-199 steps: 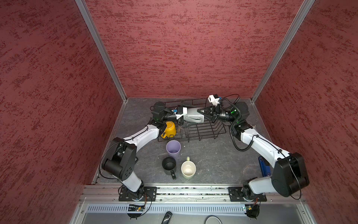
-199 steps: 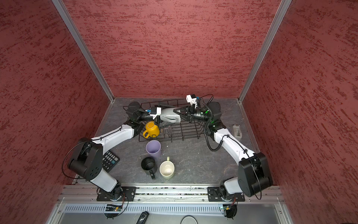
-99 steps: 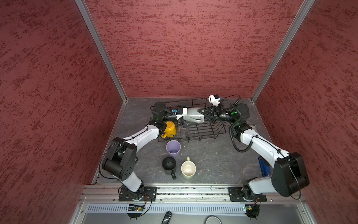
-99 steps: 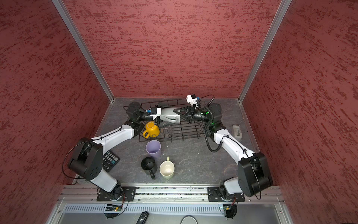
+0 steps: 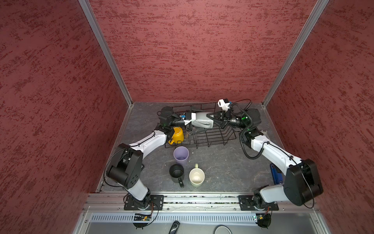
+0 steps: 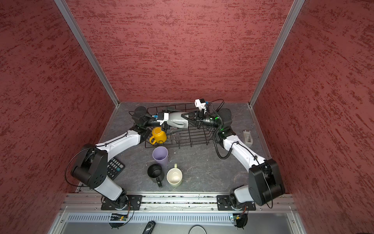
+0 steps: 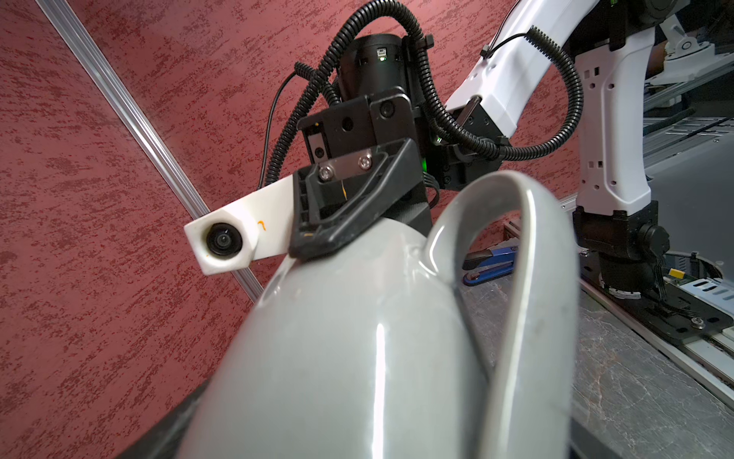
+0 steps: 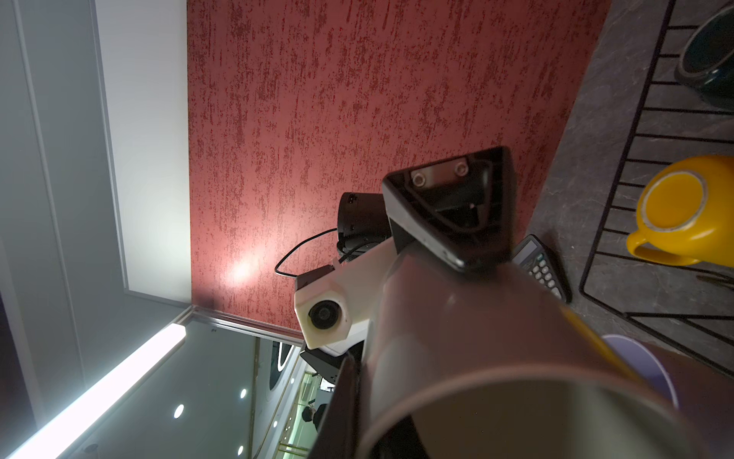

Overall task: Load cups into a dish rack
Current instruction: Place the cup upside down at the dish rack.

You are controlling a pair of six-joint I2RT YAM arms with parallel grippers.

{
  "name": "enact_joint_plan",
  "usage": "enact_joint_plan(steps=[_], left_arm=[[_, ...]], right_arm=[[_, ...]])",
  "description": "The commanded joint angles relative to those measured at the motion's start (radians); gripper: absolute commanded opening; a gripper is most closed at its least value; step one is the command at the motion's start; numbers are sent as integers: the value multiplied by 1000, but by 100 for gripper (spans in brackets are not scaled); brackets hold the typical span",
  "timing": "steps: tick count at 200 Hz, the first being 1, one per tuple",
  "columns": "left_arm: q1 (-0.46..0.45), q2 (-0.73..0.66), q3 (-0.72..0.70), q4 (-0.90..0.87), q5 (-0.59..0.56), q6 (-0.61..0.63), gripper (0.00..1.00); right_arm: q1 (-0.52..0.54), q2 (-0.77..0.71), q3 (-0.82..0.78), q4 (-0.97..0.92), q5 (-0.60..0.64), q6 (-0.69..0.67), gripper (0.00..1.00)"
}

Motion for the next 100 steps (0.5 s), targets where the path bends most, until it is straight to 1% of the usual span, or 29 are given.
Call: enact_joint_plan(steps=[1,44,67,100], left_arm=[[-22,-2,10,45,30,-21,98],[-22,-8,7,56,37,-41,96],[-22,-5,10,76,42,-66,94],[-24,-7,11,82,41,-70,89]], right_arm=[[19,-2,-9,74,25,27,0],[19,2,-20,90,29,33,0],[18,3,-21,93,29,34,0],[19,3,-30,103,35,43,0]])
